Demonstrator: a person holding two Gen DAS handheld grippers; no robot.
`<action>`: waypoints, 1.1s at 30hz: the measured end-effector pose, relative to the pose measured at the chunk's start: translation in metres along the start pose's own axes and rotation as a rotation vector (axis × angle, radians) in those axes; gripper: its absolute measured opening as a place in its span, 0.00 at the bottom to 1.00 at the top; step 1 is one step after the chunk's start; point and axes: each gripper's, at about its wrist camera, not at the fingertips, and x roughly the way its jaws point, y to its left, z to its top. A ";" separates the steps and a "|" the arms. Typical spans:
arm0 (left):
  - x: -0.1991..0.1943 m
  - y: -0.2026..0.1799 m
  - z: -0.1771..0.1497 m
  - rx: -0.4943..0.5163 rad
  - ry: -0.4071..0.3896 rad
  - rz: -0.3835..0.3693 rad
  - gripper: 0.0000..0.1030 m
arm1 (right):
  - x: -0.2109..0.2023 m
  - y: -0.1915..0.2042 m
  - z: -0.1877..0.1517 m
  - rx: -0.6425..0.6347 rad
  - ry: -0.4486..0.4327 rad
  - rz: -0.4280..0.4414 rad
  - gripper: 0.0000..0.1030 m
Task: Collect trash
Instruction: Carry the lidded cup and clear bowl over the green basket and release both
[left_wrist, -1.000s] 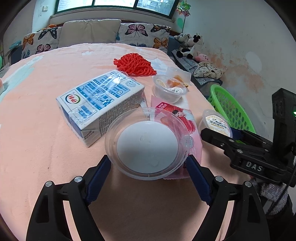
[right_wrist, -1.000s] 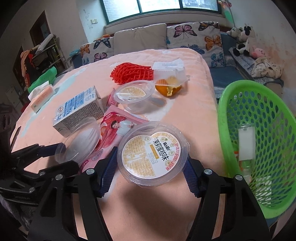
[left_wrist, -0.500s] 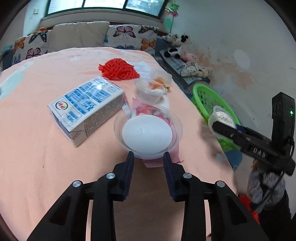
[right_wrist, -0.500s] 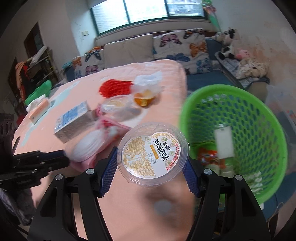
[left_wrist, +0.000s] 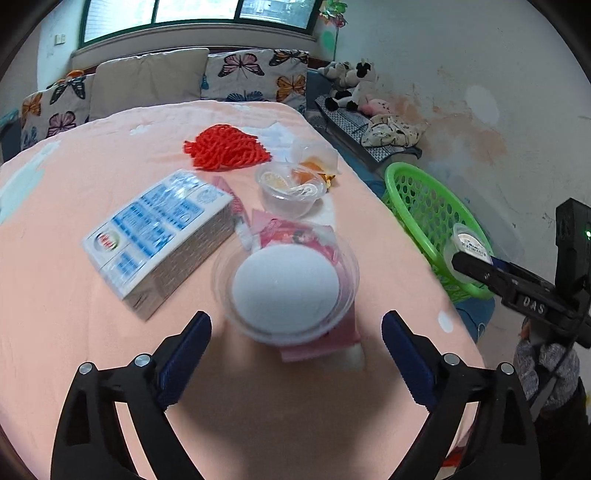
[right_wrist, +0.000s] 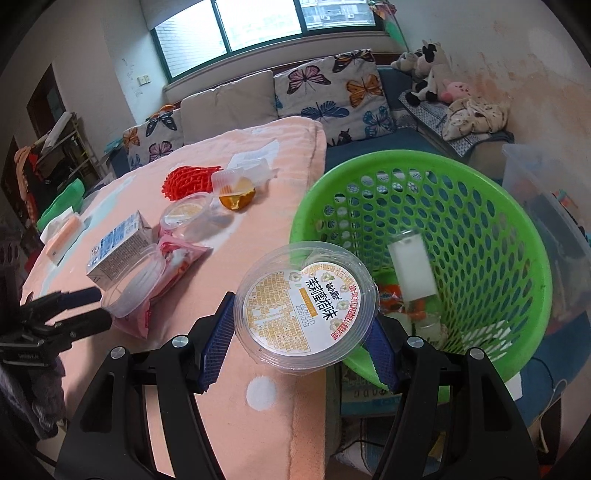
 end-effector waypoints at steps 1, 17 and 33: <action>0.002 -0.001 0.002 0.001 0.002 0.000 0.89 | 0.000 0.000 0.000 -0.001 0.000 0.001 0.64; 0.016 0.002 0.015 -0.046 0.000 0.006 0.84 | -0.002 -0.029 0.003 0.048 -0.016 -0.054 0.64; -0.027 -0.036 0.035 0.018 -0.089 -0.075 0.84 | -0.002 -0.093 0.002 0.191 0.000 -0.127 0.77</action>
